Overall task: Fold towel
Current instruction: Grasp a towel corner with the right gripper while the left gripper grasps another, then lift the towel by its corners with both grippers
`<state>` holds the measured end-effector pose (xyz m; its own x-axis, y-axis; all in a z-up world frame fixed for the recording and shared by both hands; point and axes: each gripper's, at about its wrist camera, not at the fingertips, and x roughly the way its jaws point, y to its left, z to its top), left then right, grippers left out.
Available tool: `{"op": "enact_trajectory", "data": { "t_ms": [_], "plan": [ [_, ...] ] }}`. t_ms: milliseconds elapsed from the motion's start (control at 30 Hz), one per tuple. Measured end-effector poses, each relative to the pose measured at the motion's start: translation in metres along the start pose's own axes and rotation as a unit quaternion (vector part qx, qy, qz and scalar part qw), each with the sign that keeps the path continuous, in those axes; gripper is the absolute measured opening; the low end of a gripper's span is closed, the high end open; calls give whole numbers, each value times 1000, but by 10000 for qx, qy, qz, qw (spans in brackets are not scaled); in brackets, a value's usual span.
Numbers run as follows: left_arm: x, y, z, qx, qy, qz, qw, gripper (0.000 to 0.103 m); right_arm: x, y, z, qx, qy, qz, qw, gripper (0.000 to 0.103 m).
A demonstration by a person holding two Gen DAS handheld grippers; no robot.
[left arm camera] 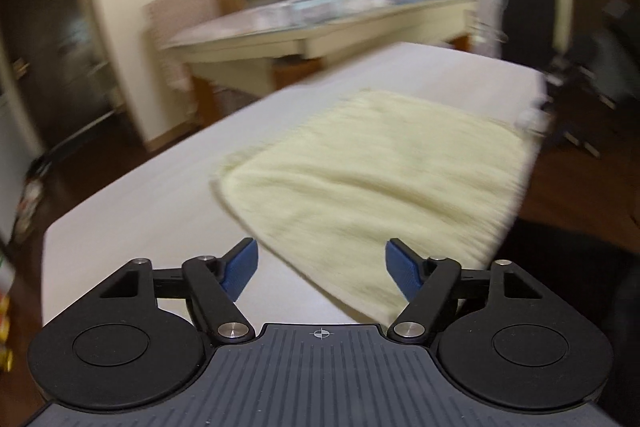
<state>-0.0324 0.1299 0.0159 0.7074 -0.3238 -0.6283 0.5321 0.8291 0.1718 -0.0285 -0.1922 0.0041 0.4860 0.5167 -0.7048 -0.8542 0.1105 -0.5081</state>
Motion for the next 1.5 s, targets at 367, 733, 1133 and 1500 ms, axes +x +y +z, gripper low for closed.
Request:
{"op": "enact_trajectory", "data": {
  "t_ms": [367,733,1133,1500],
  "plan": [
    [-3,-67,-33,1703,126,-293,9849,58,-25,-3,5,501,-142,61,9986,8],
    [17,-93,-48,3346,388,266,9412,16,-34,-13,6,902,-214,59,9957,8],
    [-19,-44,16,1936,711,-398,9777,8,-62,-29,9,1269,-387,528,9898,7],
    [62,68,94,644,1224,-672,9881,8,-8,-166,1,2937,-558,1255,9460,6]
  ]
}}
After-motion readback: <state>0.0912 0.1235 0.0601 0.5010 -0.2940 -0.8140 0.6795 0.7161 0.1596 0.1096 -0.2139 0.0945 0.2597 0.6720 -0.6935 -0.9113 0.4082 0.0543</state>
